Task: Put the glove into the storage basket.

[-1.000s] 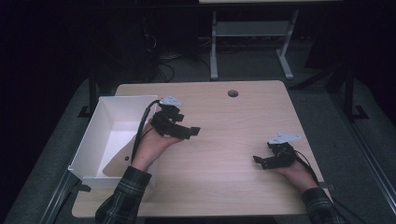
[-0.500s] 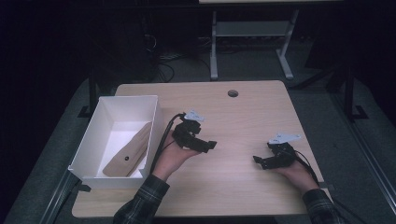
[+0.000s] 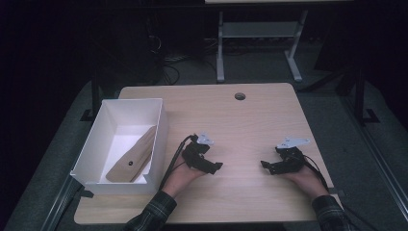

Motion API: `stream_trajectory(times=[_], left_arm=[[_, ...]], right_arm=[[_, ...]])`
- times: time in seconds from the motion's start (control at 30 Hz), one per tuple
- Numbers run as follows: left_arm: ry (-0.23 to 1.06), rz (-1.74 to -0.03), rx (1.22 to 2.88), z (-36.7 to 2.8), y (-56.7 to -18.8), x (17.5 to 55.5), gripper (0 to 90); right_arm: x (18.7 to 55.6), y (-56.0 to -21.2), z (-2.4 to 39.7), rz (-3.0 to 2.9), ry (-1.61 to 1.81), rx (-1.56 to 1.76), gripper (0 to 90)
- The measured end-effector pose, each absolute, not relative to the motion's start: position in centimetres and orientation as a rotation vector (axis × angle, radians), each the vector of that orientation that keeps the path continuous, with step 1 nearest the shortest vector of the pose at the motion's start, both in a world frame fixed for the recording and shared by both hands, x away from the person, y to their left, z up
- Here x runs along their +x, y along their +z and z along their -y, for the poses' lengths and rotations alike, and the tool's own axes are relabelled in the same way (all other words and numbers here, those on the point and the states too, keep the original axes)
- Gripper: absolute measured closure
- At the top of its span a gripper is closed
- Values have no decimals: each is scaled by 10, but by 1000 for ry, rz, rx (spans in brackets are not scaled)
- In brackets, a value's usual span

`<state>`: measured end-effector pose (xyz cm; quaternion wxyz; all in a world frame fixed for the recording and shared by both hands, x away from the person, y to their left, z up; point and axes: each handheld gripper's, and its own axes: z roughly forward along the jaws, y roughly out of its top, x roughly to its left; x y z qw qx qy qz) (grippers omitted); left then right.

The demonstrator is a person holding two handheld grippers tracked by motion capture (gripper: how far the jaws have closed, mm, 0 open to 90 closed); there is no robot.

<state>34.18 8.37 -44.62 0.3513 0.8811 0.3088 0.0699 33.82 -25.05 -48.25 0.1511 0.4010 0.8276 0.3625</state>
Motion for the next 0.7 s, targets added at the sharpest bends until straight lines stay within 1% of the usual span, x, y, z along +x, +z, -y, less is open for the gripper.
stream_trajectory(times=[0.2, 0.23, 0.3, 0.37, 0.43, 0.53, 0.7], left_arm=[[221, -803, 2351, -91, -465, 338, 159], [221, -803, 2351, -91, -465, 338, 148], [251, -792, 2331, -95, -468, 336, 147], [254, -796, 2320, -98, -469, 336, 144], [295, -757, 2317, -100, -472, 335, 127], [308, -727, 2250, -106, -478, 331, 122], [309, -723, 2251, -107, -478, 331, 122]], right_arm=[[338, -482, 250, -2376, 1041, 1152, 130], [338, -482, 250, -2376, 1041, 1152, 130], [338, -482, 250, -2376, 1040, 1152, 130], [338, -482, 250, -2376, 1041, 1152, 130], [338, -482, 250, -2376, 1040, 1152, 130], [338, -482, 250, -2376, 1040, 1152, 130], [338, -483, 251, -2375, 1041, 1145, 130]])
